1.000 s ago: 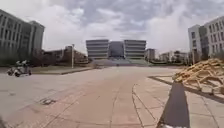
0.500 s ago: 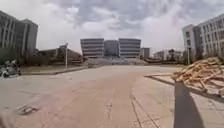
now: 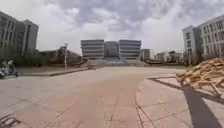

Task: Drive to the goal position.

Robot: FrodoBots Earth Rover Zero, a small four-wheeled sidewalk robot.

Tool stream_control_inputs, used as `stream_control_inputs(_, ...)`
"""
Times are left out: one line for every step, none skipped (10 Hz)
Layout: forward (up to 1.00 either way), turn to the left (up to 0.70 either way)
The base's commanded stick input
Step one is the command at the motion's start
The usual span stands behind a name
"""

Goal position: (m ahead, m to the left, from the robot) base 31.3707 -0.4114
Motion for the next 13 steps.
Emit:
stream_control_inputs(0.70,-0.34)
stream_control_inputs(0.70,-0.27)
stream_control_inputs(0.70,-0.06)
stream_control_inputs(0.70,0.00)
stream_control_inputs(0.70,0.00)
stream_control_inputs(0.70,0.00)
stream_control_inputs(0.70,0.00)
stream_control_inputs(0.70,0.00)
stream_control_inputs(0.70,0.00)
stream_control_inputs(0.70,-0.02)
stream_control_inputs(0.70,-0.02)
stream_control_inputs(0.70,-0.09)
stream_control_inputs(0.70,-0.20)
